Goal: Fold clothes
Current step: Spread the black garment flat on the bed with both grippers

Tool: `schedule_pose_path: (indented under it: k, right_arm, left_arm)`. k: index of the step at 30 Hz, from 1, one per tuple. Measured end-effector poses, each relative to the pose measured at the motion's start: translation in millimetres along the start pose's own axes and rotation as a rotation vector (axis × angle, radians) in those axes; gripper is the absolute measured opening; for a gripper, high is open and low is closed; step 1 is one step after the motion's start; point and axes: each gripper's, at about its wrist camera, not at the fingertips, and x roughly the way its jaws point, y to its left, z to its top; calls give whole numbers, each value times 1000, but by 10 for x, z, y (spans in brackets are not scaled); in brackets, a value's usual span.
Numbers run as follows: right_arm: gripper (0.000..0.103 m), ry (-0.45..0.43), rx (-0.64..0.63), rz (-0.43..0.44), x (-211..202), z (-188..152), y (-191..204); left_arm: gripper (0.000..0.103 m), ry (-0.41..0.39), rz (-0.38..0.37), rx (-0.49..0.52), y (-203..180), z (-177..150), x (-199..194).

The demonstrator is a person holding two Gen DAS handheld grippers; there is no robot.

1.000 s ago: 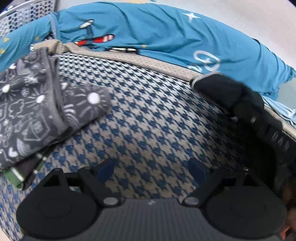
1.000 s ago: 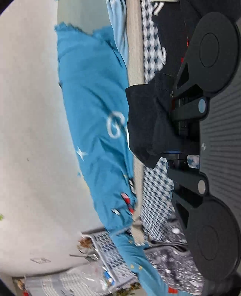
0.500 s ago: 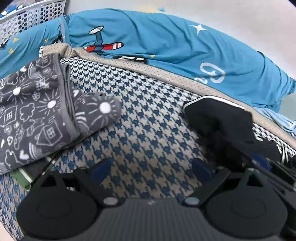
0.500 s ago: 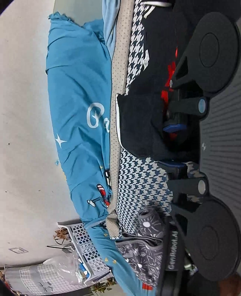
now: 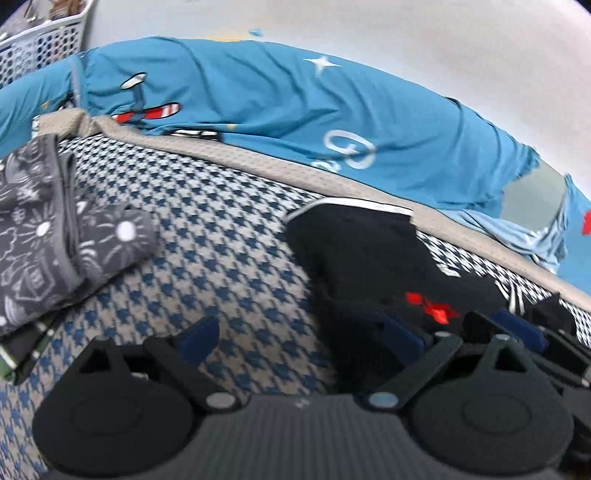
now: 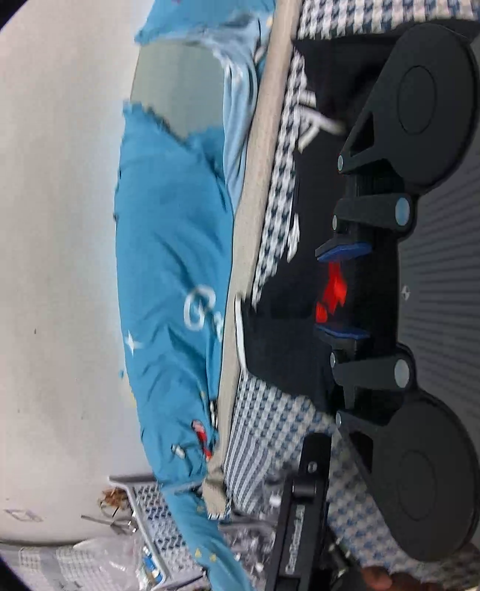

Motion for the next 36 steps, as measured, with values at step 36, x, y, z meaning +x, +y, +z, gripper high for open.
schedule_pose_path:
  k: [36]
  right_arm:
    - [30,61,-245,-226,21,-253,-887]
  left_arm:
    - [99,108,-69,186,-769,-437,390]
